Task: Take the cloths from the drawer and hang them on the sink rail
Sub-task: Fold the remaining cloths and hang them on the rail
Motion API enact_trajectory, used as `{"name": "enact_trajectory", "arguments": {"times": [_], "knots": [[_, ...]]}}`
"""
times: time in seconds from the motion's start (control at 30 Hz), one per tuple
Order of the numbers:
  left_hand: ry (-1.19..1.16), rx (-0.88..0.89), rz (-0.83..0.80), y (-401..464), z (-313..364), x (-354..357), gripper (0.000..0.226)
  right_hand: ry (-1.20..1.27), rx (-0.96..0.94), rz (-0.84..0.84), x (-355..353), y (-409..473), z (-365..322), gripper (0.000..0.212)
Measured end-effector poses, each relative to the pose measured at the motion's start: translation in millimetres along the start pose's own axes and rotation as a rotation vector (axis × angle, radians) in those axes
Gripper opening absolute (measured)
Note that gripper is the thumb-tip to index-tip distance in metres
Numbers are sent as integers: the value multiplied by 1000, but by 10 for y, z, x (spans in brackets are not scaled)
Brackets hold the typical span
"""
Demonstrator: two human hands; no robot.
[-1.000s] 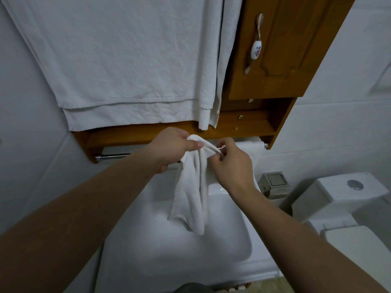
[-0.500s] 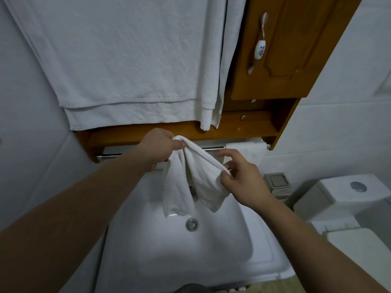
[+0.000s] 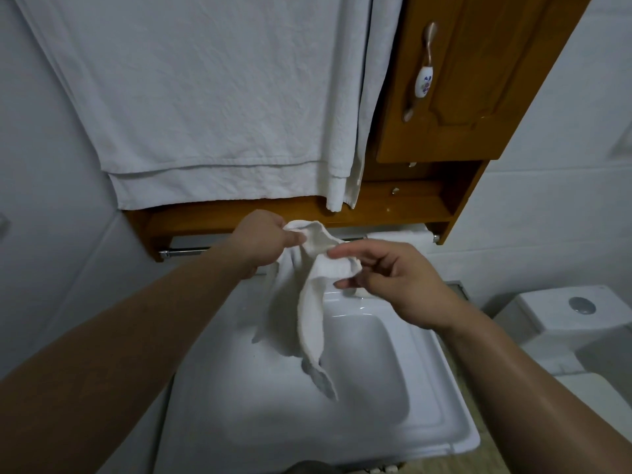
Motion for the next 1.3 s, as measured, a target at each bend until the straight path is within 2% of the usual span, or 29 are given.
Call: {"name": "enact_trajectory", "arguments": {"times": [0.1,0.13,0.2,0.27,0.33,0.4,0.5,0.73,0.83,1.0,1.07,1.17,1.3], "knots": [[-11,22,-67,-49,16,61,24,-22,-37,230,-198,40,-130,23],[-21,27,-66,-62,17,70,28,-35,-38,291,-270,46,-149,19],[-23,29,-29,-66,6,48,55,-137,-37,374,-368,56,-183,19],[15,57,-14,-70,19,11,74,-379,-35,423,-394,82,-197,19],[62,116,-40,-122,94,18,76,-536,-20,414,-361,136,-181,12],[126,201,-68,-207,228,69,73,-499,11,366,-311,182,-175,2],[190,331,-79,-341,454,157,64,-421,6,215,-197,243,-159,10],[132,537,-191,-520,763,237,57,-225,63,-82,-75,234,-98,16],[154,571,-189,-524,824,235,58,-292,30,-1,-76,268,-92,18],[61,448,-143,-434,716,143,58,-253,-14,100,-215,225,-165,15],[-28,409,-89,-362,645,97,46,-224,-38,148,-269,207,-194,15],[-331,344,-72,-307,547,74,16,-179,-44,264,-387,195,-168,11],[-459,236,-131,-308,434,163,9,-213,-65,298,-395,193,-129,12]]}}
Point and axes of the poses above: each hand's wrist, its own y-axis towards the middle knuckle, its own x-axis out of the palm, z = x × y, the point moved 6 cm from there along y, towards the middle knuckle, and after that the axes turned 7 degrees about x, right-handed, at the moved point
